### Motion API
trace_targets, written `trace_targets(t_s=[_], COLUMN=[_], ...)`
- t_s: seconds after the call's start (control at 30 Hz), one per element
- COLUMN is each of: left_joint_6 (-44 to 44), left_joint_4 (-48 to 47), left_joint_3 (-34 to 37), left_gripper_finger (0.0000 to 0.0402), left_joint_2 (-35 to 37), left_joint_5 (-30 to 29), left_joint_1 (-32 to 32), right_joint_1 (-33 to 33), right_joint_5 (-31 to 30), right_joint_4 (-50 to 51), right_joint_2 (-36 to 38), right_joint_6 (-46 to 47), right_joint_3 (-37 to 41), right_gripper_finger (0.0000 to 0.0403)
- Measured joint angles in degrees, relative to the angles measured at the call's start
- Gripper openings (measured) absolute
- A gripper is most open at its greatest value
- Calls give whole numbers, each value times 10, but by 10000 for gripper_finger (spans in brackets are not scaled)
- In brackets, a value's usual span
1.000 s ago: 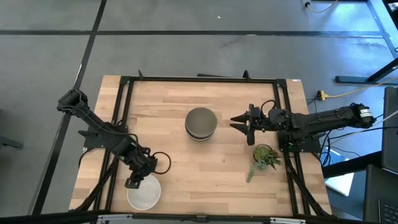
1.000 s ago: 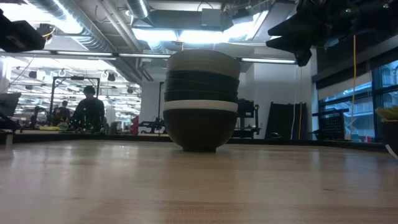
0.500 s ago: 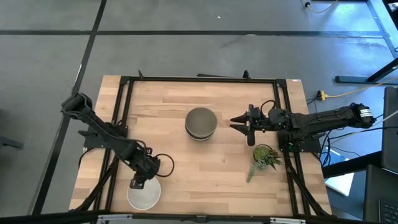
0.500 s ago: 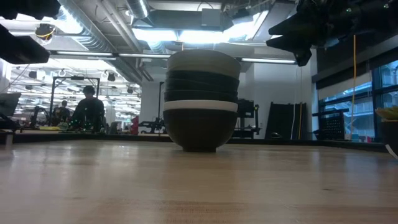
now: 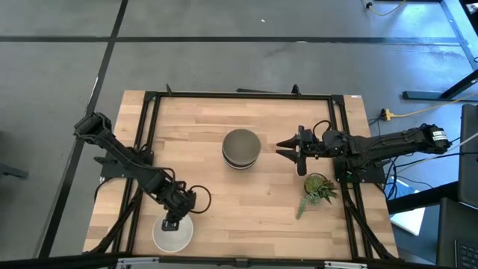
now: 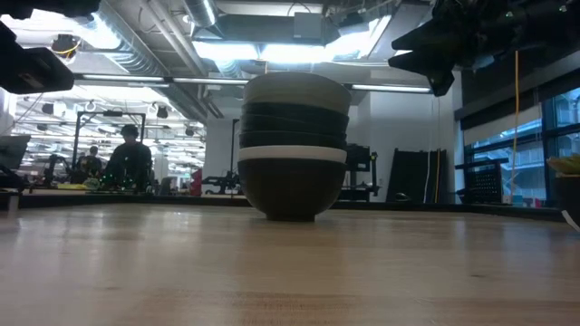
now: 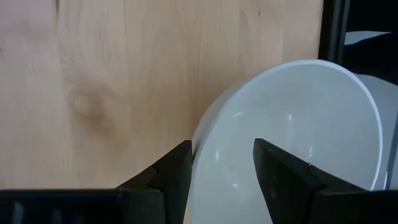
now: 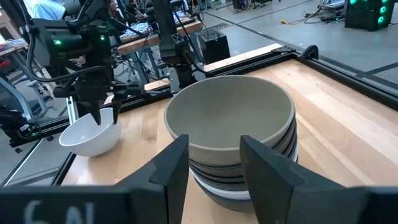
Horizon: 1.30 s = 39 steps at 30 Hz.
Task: Nest bowls inside each other
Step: Stack the white bowl on the gray bowl
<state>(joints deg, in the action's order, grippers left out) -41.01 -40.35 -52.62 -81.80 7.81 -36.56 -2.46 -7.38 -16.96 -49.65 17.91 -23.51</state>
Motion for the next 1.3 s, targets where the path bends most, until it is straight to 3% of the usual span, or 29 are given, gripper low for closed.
trace_targets(t_s=[0.47, 0.83, 1.0, 1.3], left_joint_6=[12, 43, 44, 70], left_joint_4=[-7, -28, -41, -42], left_joint_3=[0, 1, 1, 0], left_gripper_finger=[166, 158, 119, 9], left_joint_2=[-6, -71, -75, -75], left_joint_5=[-11, 5, 11, 41], left_joint_1=[0, 0, 0, 5], right_joint_1=[0, 0, 0, 0], right_joint_5=[0, 0, 0, 0], right_joint_4=[0, -2, -3, -4], right_joint_2=[0, 0, 0, 0], right_joint_6=[0, 0, 0, -1], right_joint_3=[0, 0, 0, 0], right_gripper_finger=[145, 145, 145, 145])
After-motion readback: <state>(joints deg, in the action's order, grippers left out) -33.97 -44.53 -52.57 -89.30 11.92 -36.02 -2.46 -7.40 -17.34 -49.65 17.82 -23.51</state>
